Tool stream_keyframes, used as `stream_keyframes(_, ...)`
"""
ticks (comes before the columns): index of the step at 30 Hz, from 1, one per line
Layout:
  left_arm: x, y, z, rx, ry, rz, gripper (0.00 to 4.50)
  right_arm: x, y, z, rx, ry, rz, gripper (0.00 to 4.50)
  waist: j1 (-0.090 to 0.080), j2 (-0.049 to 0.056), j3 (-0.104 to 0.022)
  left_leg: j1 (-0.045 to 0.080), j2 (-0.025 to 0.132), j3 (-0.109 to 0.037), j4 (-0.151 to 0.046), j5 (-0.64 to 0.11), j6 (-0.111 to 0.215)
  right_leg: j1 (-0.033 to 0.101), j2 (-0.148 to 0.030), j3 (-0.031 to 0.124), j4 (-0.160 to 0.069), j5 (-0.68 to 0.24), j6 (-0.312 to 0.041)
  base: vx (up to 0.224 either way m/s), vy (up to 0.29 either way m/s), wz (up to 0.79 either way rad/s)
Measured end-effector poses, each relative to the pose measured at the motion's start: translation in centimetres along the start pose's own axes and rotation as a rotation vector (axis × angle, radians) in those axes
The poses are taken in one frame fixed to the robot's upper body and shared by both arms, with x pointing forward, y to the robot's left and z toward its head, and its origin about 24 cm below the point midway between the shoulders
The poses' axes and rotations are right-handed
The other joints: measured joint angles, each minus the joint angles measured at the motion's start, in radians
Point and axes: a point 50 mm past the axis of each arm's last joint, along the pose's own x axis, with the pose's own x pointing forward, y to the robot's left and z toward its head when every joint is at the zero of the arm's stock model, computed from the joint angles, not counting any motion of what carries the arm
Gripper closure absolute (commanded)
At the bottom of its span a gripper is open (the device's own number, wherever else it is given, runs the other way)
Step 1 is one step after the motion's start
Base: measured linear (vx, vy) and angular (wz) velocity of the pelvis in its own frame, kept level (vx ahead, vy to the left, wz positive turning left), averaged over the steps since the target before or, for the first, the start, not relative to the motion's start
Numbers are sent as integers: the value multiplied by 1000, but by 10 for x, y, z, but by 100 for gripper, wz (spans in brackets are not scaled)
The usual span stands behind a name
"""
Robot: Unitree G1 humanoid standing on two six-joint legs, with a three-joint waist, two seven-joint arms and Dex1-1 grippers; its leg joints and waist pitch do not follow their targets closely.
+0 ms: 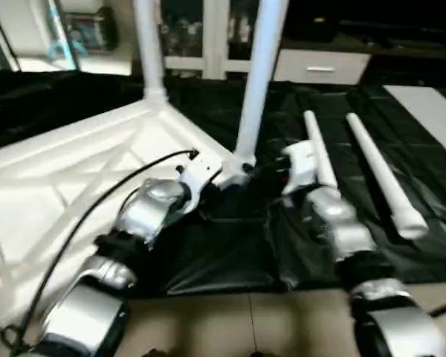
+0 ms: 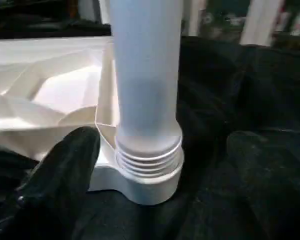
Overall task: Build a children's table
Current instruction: Rotate leg to tighten
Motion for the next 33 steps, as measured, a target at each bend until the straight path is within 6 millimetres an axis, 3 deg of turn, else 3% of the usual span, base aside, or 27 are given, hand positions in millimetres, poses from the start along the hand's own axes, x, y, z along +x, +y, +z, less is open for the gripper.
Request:
stream_keyframes(4, -16, -4, -7, 72, -3, -146, 450, -22, -13, -2, -59, 66, 142, 6, 23, 1, -1, -1, 10, 6, -1, 1, 2, -2, 8, -2, 4, -12, -1, 77, -30, 4)
stream_keyframes(11, -38, -14, -19, 168, -3, -358, 450, -54, -6, -7, -61, 196, 543, 6, 26, 1, -1, 1, 10, 7, -1, -3, 5, 0, 7, 0, 8, -18, -4, 9, -1, 0)
stream_keyframes(23, -45, -30, -26, 204, 31, -522, 450, -55, 7, -6, -105, 262, 763, 6, 25, -4, -1, 8, 10, 7, 4, -3, -5, 9, 6, 7, 15, -23, 4, 0, 0, 0)
stream_keyframes(32, -46, -32, -25, 212, 32, -541, 450, -54, 3, -4, -167, 319, 817, 69, 29, -5, -2, 8, 10, 6, 4, -3, -5, 11, 6, 7, 17, -19, -1, 0, 0, 0)
stream_keyframes(33, -46, -32, -25, 213, 32, -541, 450, -55, 3, -5, -168, 325, 820, 93, 30, -5, -2, 8, 10, 6, 4, -3, -5, 11, 6, 7, 17, -20, -1, 0, 0, 0)
